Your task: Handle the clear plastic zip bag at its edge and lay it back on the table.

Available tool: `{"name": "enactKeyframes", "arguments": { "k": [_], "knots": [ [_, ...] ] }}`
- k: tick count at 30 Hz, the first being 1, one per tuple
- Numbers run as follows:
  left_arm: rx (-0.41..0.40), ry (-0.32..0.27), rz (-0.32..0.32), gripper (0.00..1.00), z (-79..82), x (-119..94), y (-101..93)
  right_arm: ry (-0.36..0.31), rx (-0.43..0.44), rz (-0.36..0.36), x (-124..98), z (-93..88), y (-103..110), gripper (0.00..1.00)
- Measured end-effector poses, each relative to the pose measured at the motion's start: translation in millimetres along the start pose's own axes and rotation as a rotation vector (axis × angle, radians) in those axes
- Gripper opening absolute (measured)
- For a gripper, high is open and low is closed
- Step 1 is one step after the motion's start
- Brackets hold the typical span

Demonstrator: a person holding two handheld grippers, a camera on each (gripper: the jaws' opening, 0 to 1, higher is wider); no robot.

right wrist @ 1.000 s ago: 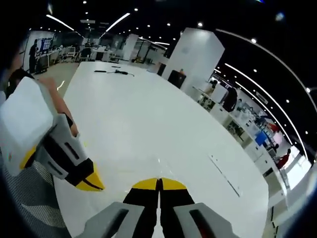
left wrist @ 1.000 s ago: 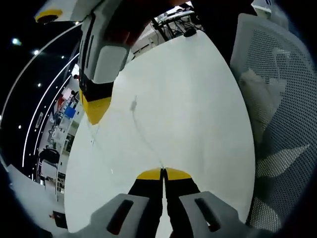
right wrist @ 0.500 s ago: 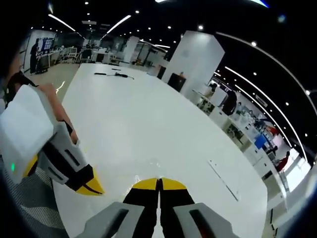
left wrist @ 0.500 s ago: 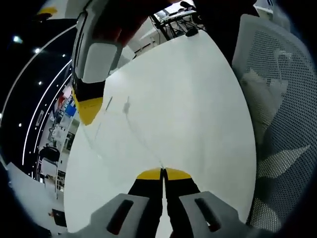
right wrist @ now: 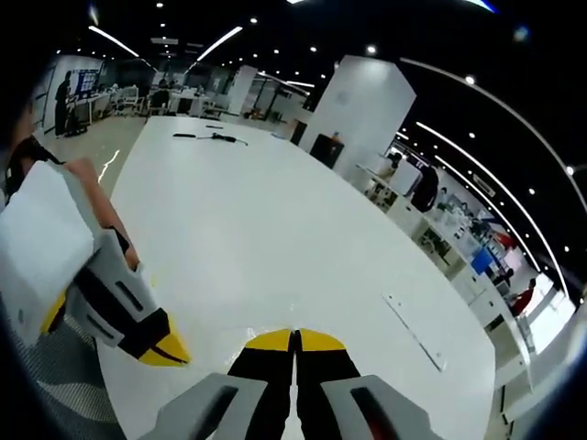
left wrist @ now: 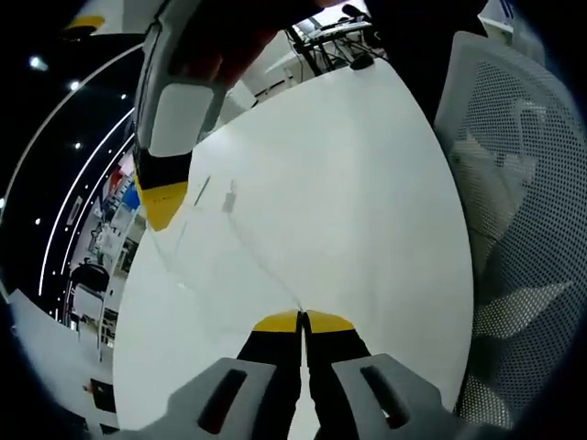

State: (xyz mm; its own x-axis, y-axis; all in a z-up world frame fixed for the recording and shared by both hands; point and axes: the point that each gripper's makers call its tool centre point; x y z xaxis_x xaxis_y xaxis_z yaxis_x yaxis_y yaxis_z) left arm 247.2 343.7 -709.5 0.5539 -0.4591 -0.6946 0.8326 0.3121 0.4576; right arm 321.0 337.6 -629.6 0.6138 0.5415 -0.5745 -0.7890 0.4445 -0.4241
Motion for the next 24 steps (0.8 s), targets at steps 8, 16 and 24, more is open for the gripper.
{"name": "enactKeyframes", "arguments": {
  "k": [8,16,24],
  "knots": [
    [-0.015,0.002,0.004,0.0,-3.4,4,3.6,0.001,0.004,-0.003,2,-0.7,-3,0.0],
    [-0.032,0.006,0.014,0.0,-4.9,6,8.0,-0.007,0.01,-0.002,3,0.0,-1,0.0],
    [-0.053,0.009,0.03,0.0,-6.9,6,14.0,0.005,-0.022,0.041,6,-6.6,12,0.0]
  ]
}}
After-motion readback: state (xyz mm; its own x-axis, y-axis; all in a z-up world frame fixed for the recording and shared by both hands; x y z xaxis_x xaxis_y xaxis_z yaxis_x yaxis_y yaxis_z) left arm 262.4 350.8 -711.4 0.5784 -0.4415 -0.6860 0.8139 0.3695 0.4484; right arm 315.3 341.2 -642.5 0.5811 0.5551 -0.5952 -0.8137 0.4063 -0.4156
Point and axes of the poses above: the point that each gripper's makers call its tool centre point, and the gripper's own axes: x roughly forward along the fingers, y roughly to its left, z roughly out of its top, and after that the axes turned 3 degrees about -x, right-handed
